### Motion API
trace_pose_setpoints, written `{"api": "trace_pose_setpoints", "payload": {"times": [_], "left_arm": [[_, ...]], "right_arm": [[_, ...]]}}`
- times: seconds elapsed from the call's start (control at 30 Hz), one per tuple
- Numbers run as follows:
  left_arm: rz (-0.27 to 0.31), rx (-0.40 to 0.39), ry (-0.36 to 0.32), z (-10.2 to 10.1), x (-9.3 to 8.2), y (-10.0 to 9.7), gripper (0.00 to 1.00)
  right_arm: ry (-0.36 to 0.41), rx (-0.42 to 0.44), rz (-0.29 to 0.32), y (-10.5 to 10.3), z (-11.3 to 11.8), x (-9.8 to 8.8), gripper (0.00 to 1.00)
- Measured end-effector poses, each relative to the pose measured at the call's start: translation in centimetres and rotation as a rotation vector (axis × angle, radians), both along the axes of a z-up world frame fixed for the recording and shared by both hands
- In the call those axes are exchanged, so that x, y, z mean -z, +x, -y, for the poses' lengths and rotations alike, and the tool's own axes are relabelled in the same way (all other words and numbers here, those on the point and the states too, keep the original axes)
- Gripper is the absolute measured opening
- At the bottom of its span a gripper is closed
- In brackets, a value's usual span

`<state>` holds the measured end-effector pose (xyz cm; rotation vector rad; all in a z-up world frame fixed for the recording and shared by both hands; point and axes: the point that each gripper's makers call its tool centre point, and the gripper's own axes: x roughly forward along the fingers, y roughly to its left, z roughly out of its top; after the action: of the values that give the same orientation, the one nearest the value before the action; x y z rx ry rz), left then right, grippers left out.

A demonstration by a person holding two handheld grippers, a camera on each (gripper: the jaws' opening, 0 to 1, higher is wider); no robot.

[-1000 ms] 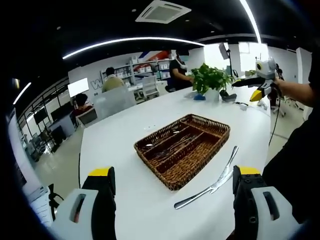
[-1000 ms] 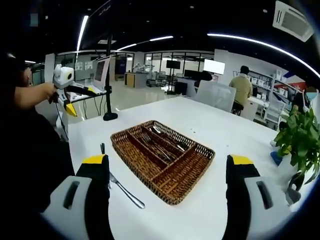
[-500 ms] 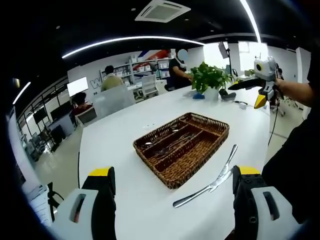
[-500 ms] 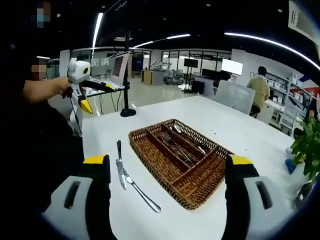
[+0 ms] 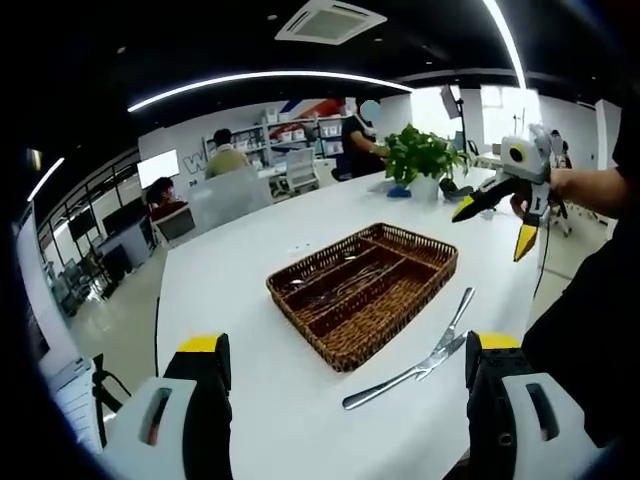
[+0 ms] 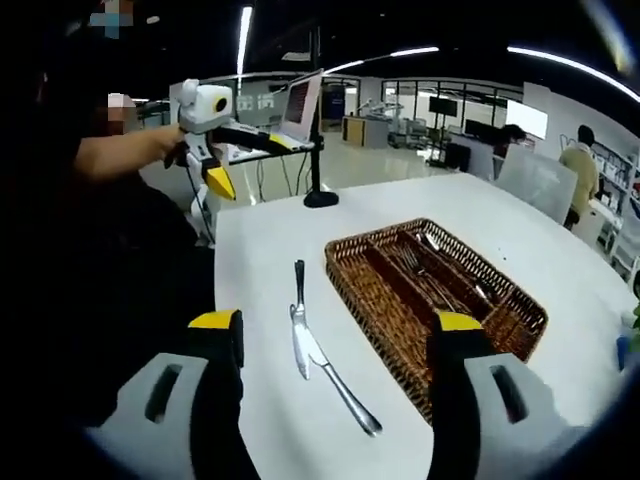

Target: Arrange the knives, forks, and spoons in their matching storage slots by inserting each utensil handle-first until every utensil is classified and aligned in the correct compartment

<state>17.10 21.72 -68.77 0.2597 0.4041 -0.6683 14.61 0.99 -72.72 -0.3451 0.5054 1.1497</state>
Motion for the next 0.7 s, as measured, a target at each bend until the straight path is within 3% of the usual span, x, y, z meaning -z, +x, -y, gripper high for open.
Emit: {"api": "trace_pose_setpoints", "payload": {"times": [0.4,0.57,0.7], "left_arm": [[-0.003,-0.007,0.003,-0.4,0.0,-0.4,0.99],[-0.005,-0.009,0.009,-0.7,0.0,-0.6,0.99],[-0.008,-0.006,0.019,-0.6,0.2,-0.6,0.99]], "right_arm": [[-0.056,-0.057,-0.053,-0.7,-1.6,3.9,0.67],[-0.092,-0.100,-0.081,-1.4,-2.8,5.5,0.54],[-0.114,-0.137,-0.141,-2.1,-3.5,7.4,0.43]]}}
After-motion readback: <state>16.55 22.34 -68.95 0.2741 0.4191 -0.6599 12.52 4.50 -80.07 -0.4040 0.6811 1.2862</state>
